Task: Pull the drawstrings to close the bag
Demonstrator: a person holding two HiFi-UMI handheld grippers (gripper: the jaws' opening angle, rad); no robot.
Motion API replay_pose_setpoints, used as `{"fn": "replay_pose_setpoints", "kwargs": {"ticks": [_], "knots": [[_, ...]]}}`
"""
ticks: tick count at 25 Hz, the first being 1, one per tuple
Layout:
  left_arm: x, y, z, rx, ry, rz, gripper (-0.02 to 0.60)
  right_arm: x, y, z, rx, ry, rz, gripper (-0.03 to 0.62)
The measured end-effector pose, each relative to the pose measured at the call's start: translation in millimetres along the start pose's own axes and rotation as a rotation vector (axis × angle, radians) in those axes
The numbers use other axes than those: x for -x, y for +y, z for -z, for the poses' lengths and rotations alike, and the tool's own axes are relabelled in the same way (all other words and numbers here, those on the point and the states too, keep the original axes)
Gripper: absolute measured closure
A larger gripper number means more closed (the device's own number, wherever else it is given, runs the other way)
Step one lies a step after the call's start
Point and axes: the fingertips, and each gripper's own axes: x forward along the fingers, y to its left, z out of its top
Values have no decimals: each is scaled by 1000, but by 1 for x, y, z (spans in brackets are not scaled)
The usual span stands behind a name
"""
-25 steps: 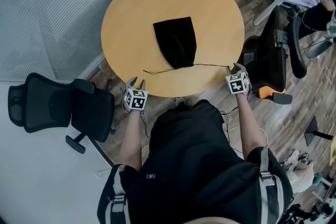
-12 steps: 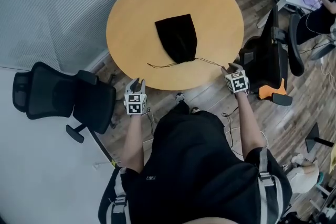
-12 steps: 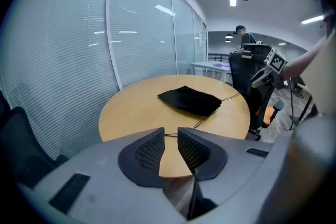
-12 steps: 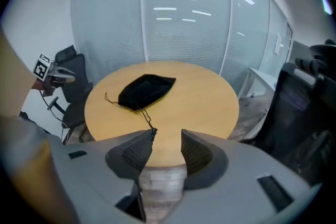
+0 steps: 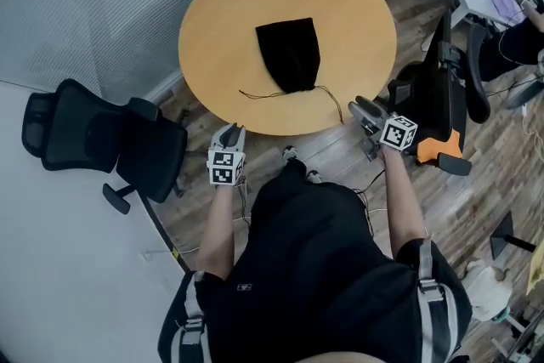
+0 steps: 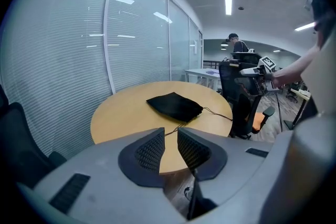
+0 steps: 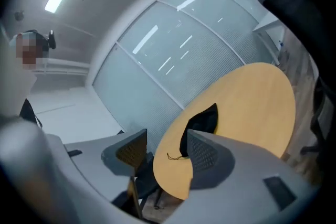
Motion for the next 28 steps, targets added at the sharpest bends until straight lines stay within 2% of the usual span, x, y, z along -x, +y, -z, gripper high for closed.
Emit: {"fn": "replay_pose_setpoints", "kwargs": {"ticks": [3,6,10,11,17,21,28], "knots": [[7,-6,0,2,-11,-3,503,0,5,-2,85,17,34,305],[11,-13,-9,9,-45,7,524,5,13,-3,180,51,55,365],[19,-27,-27,36,-103,40,556,16,27,-8,301,54,83,512],[22,-30,-32,45,-117,51,560,19,31,-8,332,56,88,523],[36,-43,-57,104,-201,100,566,24,52,-4,498,106,112,534],[39,-53,-67,129,-234,120,566,30,50,2,633,159,197,536],[40,-68,-72,115,-236,143,566,43,43,12,674,200,262,534]]}}
